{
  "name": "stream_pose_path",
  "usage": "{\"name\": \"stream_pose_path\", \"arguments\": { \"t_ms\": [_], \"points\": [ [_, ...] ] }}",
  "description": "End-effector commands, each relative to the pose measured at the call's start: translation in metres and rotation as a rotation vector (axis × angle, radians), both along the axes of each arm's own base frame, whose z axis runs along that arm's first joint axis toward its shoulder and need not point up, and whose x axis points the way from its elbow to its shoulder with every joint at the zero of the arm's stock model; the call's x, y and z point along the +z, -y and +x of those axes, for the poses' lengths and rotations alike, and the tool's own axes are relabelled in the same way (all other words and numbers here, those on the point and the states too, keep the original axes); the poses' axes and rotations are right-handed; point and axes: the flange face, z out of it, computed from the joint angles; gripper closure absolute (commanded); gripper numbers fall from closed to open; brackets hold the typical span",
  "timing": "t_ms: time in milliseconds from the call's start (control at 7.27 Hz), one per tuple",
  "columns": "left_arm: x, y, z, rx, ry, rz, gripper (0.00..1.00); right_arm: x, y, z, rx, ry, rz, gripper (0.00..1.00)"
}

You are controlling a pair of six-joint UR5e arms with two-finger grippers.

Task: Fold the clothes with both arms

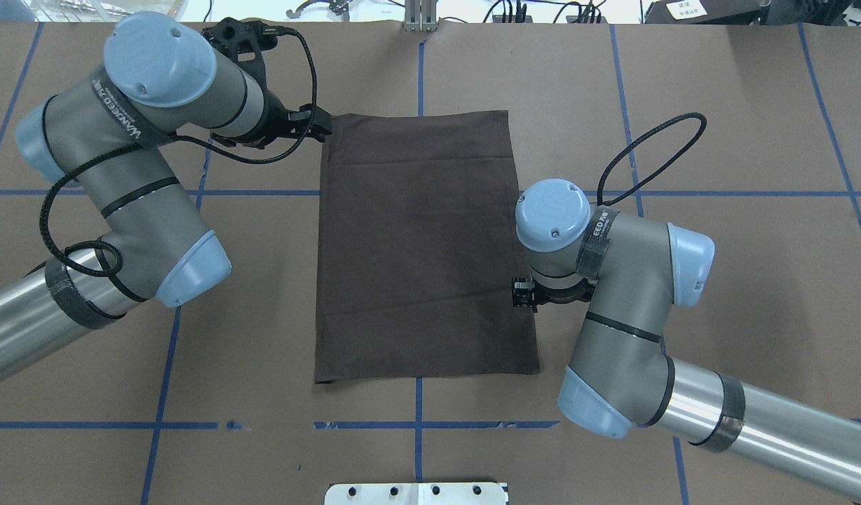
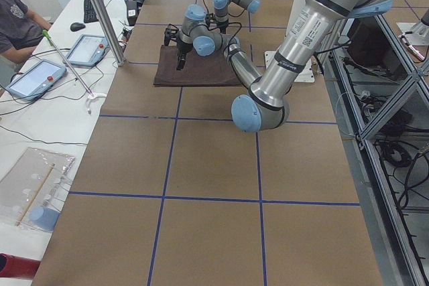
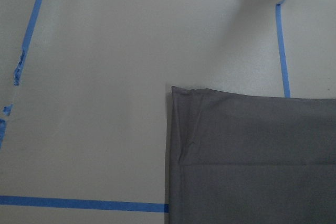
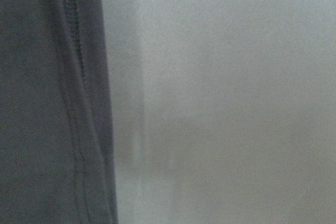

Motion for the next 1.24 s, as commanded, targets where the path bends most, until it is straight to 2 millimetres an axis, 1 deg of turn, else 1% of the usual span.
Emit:
{"name": "stream_pose_path", "arguments": {
  "t_ms": [0,138,275,413,550,688,826,963,1101],
  "points": [
    [-0.002,0.0,0.0,0.0,-0.003,0.002,0.0,-0.007,0.018,0.012,0.0,0.016,0.026,0.0],
    [-0.002,0.0,0.0,0.0,-0.003,0.002,0.0,-0.019,0.024,0.013,-0.002,0.058,0.057,0.0],
    [0.008,-0.006,0.003,0.016,-0.019,-0.041,0.0,-0.034,0.027,0.016,0.008,0.132,0.097,0.0],
    [0.041,-0.024,0.005,0.015,-0.127,-0.186,0.0,-0.053,0.022,0.027,0.008,0.214,0.12,0.0],
    [0.072,-0.06,0.003,-0.019,-0.24,-0.269,0.0,-0.073,0.015,0.042,0.003,0.268,0.127,0.0],
    [0.089,-0.109,0.022,-0.02,-0.259,-0.349,0.0,-0.08,0.007,0.052,0.0,0.295,0.129,0.0],
    [0.083,-0.141,0.049,-0.071,-0.28,-0.41,0.0,-0.089,0.003,0.058,-0.004,0.32,0.131,0.0],
    [0.088,-0.176,0.081,-0.086,-0.261,-0.465,0.0,-0.094,0.001,0.062,0.007,0.337,0.119,0.0],
    [0.088,-0.21,0.104,-0.104,-0.231,-0.517,0.0,-0.1,0.002,0.068,0.012,0.35,0.127,0.0]
  ]
}}
